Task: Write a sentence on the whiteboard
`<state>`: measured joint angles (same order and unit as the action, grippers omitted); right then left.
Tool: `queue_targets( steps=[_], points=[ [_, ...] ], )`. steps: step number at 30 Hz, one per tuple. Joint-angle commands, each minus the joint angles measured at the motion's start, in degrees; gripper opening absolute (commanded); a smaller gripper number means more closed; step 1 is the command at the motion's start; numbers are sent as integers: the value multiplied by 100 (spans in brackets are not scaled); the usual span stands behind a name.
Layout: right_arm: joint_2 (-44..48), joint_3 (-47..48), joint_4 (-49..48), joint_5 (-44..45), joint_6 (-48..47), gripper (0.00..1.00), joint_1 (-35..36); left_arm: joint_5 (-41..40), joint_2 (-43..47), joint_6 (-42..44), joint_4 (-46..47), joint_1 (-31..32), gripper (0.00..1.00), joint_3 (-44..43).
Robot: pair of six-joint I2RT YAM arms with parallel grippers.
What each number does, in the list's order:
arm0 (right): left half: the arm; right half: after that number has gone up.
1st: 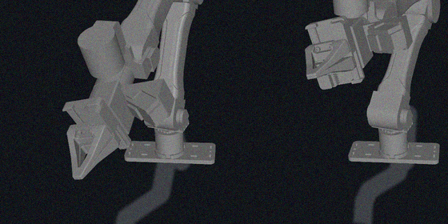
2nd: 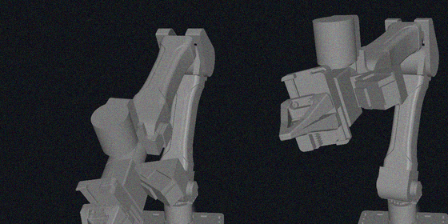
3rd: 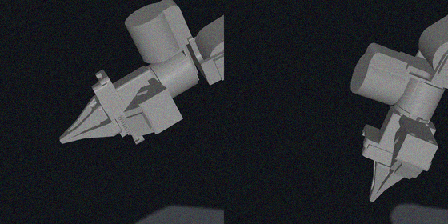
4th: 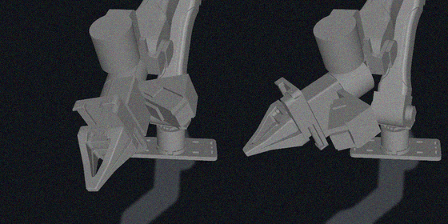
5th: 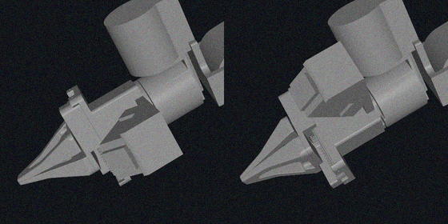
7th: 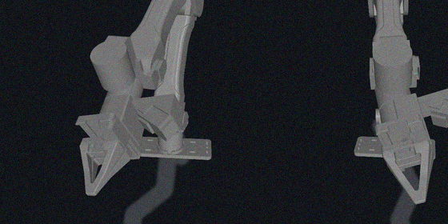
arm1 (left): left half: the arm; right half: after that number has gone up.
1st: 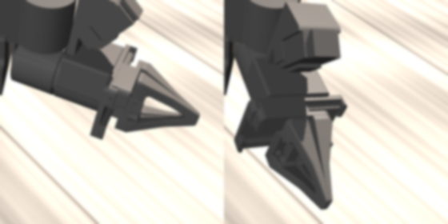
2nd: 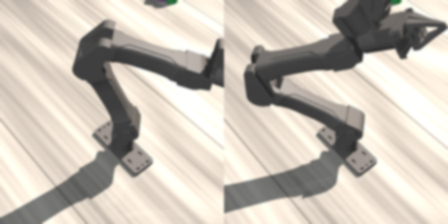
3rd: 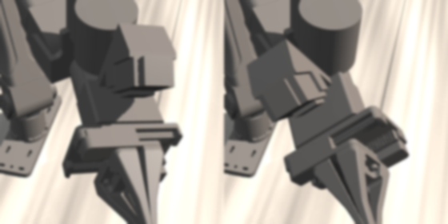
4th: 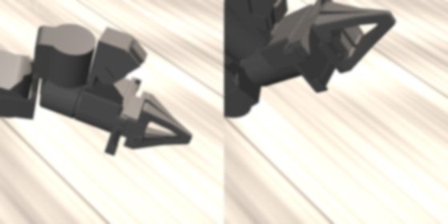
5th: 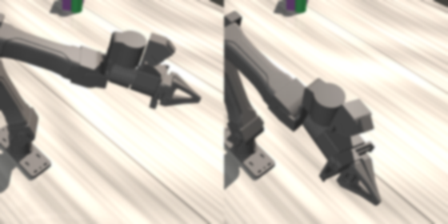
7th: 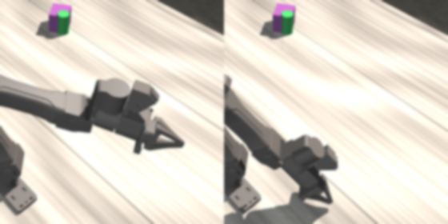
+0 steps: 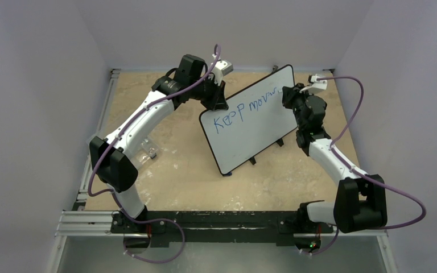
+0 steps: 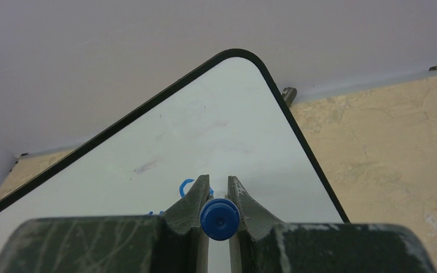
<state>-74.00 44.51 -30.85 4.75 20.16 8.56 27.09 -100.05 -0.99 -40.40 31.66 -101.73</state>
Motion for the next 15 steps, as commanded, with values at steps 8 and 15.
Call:
queue_targets(
  steps=[8, 15],
  points=[
    [-39, 300, -161, -242, 143, 0, -24, -1168, 74, 842, -197, -63, 0, -69],
    [-140, 503, -200, -368, 295, 0, -23, -1160, 56, 841, -195, -57, 0, -69]
  ],
)
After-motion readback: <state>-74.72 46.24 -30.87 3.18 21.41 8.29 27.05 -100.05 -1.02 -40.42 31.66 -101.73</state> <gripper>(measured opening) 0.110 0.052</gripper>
